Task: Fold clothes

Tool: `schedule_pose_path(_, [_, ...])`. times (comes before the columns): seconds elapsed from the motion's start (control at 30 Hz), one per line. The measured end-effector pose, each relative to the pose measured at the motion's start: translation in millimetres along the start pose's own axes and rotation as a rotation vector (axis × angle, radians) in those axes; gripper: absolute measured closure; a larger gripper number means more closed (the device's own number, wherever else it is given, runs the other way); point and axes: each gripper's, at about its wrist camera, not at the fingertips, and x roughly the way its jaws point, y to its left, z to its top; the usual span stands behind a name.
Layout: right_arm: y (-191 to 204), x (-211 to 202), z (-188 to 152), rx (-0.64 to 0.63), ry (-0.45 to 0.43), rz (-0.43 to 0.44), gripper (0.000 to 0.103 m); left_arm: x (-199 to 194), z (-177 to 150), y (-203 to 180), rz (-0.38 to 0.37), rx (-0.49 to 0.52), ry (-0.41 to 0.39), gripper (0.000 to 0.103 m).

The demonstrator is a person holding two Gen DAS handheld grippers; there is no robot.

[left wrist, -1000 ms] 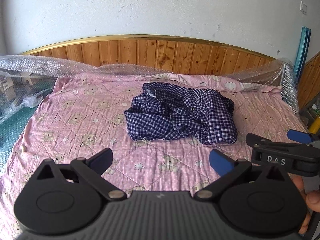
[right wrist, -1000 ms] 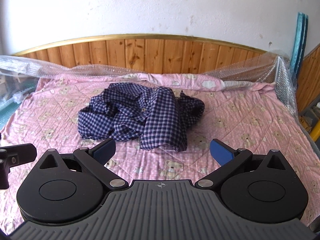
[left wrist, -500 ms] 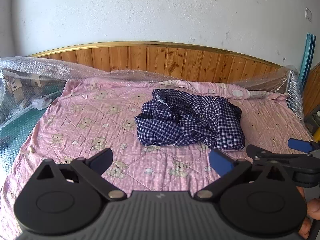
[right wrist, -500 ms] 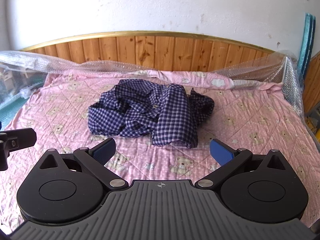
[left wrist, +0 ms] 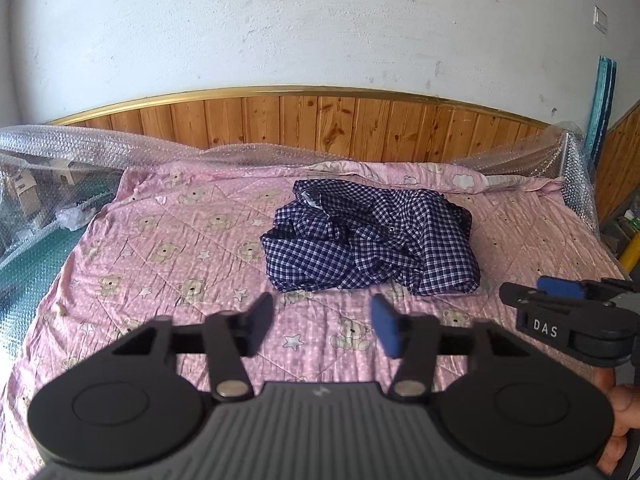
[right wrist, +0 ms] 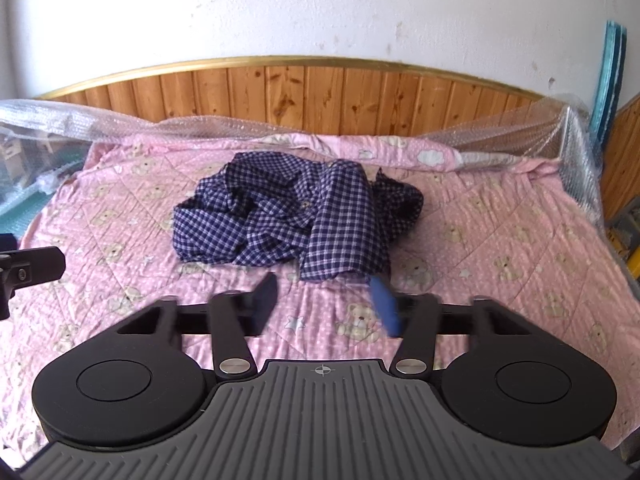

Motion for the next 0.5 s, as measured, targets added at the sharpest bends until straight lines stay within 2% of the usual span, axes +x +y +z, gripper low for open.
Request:
schedule_pose_path(0.03, [-0.2,-0.3,-0.9,0.002,-0.001,0.016,0.103,0.4,-1.1,-0.5,-0.004,0.002,0.006,0.102])
schedule_pose_path(0.23, [0.8,0.0,-3.0,0.002,-0.014,0.063,0.103,3.8,-0.1,-5.7,-0.010,0.013,0.000,0.103])
schedule_pose_path(0.43, [-4.4,13.0,1.4,0.012,0.001,0.053,0.103,25.3,6.3,-3.7,0.013,-0.007,0.042,0.103])
schedule_pose_path(0.47, [-6.7,18.1,3.5,0.010,0.007,0.039,0.102,30.0,8.4,-2.8,0.020,-0.013,0.051,0.102])
schedule_pose_path(0.5, [-9.2,23.5,5.8,0.009,0.012,0.024,0.089,35.6,10.8,-2.7,0.020,-0.018,0.059,0.095])
